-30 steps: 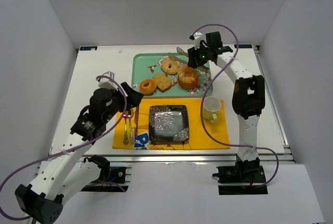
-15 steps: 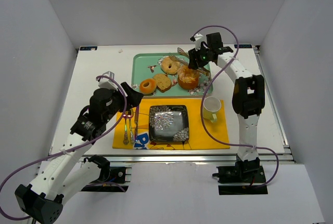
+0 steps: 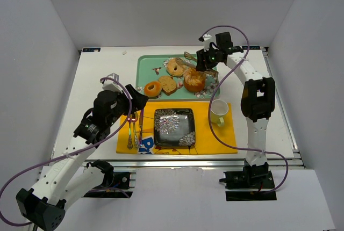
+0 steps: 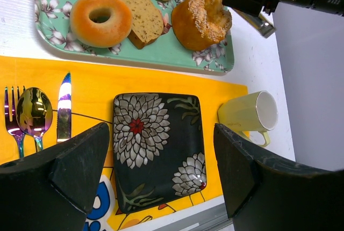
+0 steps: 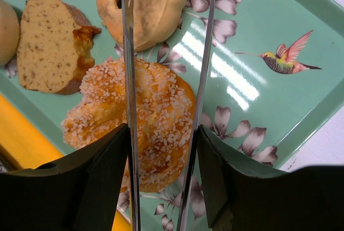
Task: Place the bread
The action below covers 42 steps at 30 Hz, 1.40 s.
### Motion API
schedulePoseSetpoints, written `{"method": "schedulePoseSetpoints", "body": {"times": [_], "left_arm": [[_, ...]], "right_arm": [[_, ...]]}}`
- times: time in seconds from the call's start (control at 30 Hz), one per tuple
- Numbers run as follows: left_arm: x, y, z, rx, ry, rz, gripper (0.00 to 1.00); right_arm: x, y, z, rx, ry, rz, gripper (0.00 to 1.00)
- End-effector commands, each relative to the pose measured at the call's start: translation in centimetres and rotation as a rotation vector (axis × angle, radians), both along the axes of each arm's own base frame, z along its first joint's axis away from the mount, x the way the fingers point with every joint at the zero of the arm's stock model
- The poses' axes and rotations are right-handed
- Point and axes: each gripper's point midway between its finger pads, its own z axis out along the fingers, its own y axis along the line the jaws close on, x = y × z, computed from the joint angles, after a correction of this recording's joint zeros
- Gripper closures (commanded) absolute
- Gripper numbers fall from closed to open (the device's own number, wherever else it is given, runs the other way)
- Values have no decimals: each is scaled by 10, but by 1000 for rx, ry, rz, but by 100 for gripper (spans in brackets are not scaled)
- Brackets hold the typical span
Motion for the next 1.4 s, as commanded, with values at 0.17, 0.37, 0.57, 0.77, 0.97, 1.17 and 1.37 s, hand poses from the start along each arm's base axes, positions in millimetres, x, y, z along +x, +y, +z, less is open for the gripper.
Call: {"method": "schedulePoseSetpoints", "body": {"times": [0.17, 0.37, 0.57, 0.77, 0.97, 1.17, 1.37], "left_arm": [[2, 2, 22, -19, -58, 8, 12], [3, 1, 21, -17, -55, 6, 12], [3, 2, 21, -16, -56, 10, 12], [2, 3, 21, -15, -54, 14, 12], [3, 3, 23, -13, -54, 13, 12], [2, 3, 23, -14, -52, 15, 12], [1, 4, 23, -13, -54, 18, 12]], "right_arm": [[3, 7, 44, 61, -39, 20, 42], [2, 7, 38, 61, -20, 5, 42], [8, 3, 37, 64, -19, -33, 41], [9, 3, 34, 94, 16, -48, 39], [6, 4, 26, 110, 50, -50, 40], [3, 11, 23, 147, 87, -44, 41], [0, 14, 22, 168, 108, -37, 43]]}}
